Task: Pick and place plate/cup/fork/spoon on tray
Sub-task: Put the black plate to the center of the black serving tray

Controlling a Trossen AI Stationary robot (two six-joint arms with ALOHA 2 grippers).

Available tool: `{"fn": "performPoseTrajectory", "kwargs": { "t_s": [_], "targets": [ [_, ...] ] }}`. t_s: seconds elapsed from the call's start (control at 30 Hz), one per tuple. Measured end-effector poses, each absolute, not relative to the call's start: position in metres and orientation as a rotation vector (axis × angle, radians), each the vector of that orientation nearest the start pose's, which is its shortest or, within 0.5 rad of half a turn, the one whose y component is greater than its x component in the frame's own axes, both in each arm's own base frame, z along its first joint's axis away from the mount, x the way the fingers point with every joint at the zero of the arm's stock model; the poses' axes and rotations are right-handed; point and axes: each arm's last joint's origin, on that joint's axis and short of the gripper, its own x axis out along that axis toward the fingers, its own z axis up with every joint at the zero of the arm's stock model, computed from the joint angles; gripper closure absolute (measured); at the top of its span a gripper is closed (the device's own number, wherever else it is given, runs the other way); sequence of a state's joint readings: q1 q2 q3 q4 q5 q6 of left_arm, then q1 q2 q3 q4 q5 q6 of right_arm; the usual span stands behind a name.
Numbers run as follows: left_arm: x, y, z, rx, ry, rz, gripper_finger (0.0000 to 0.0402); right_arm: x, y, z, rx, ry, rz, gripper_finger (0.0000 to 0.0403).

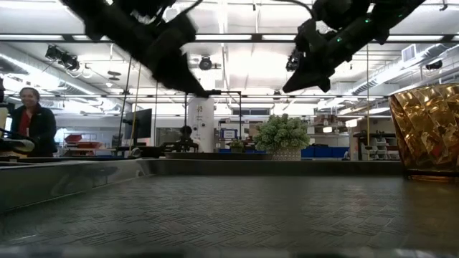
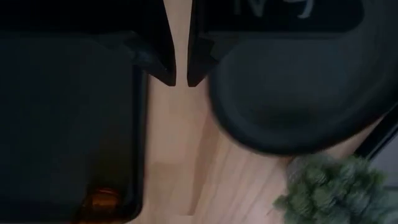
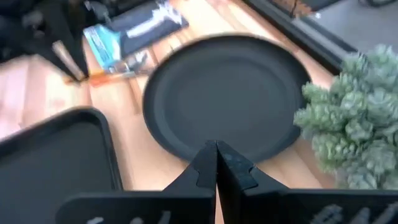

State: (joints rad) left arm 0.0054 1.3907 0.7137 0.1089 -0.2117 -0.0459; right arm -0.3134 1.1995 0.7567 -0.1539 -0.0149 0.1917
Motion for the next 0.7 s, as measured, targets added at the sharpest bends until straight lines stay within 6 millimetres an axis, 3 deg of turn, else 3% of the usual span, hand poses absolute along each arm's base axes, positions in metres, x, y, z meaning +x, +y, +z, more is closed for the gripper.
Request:
{"fn": "performPoseTrajectory", "kwargs": {
  "t_s": [0.37, 0.7],
  "targets": [
    [0.250, 0.044, 0.187, -0.080, 0.391, 0.287, 0.0354, 0.265, -0.083, 0.240, 0.278, 0.623, -0.369, 0.0378],
    [0.229, 0.066, 0.173, -0.307, 0.275, 0.358, 0.0350, 0.279, -0.080, 0.232, 0.249, 0.748, -0.351, 0.0351]
  ]
}}
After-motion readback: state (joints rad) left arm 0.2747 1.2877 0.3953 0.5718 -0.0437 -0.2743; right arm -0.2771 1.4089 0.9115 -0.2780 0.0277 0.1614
